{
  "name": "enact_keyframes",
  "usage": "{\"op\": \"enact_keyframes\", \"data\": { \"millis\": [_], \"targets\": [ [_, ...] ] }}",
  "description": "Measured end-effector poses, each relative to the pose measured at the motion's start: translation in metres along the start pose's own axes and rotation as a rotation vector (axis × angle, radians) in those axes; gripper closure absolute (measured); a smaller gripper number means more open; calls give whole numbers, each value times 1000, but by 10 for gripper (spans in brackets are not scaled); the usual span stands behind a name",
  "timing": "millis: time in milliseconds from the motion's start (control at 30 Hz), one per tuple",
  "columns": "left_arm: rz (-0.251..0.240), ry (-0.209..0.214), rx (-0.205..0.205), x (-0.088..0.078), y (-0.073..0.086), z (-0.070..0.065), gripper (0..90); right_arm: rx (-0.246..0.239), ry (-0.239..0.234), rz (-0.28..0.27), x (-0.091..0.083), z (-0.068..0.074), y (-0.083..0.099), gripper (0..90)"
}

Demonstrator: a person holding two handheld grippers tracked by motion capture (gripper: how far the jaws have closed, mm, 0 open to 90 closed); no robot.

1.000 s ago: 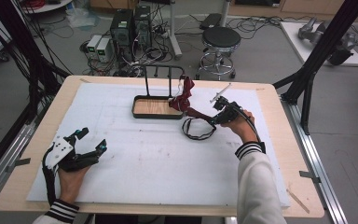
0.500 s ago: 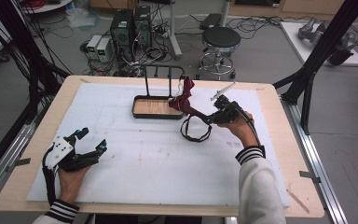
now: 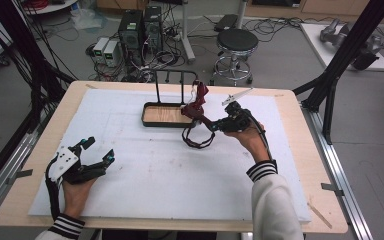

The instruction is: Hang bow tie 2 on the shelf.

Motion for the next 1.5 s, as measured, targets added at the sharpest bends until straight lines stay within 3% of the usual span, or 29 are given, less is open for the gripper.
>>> {"op": "enact_keyframes", "data": {
  "millis": [233,533,867,1500],
  "targets": [
    [-1,-1,0,0,0,0,167,1,-2,-89,-4,12,-15,838],
    [-1,0,-1,0,0,0,168,33,-6,-165,-4,19,-27,838],
    [-4,2,-7,0,0,0,168,39,53,-250,1,28,-51,835],
    [-3,3,-8,0,0,1,168,148,96,-410,1,27,-80,835]
  ]
}}
Point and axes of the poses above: each handheld gripper's, and its own axes: x roughly forward along the jaws, y roughly out of its underside, z roughly to its left, the point moved 9 cm from there along x, roughly forward along the jaws, and after that the axes turned 15 degrees about z, right-handed, at the moved point
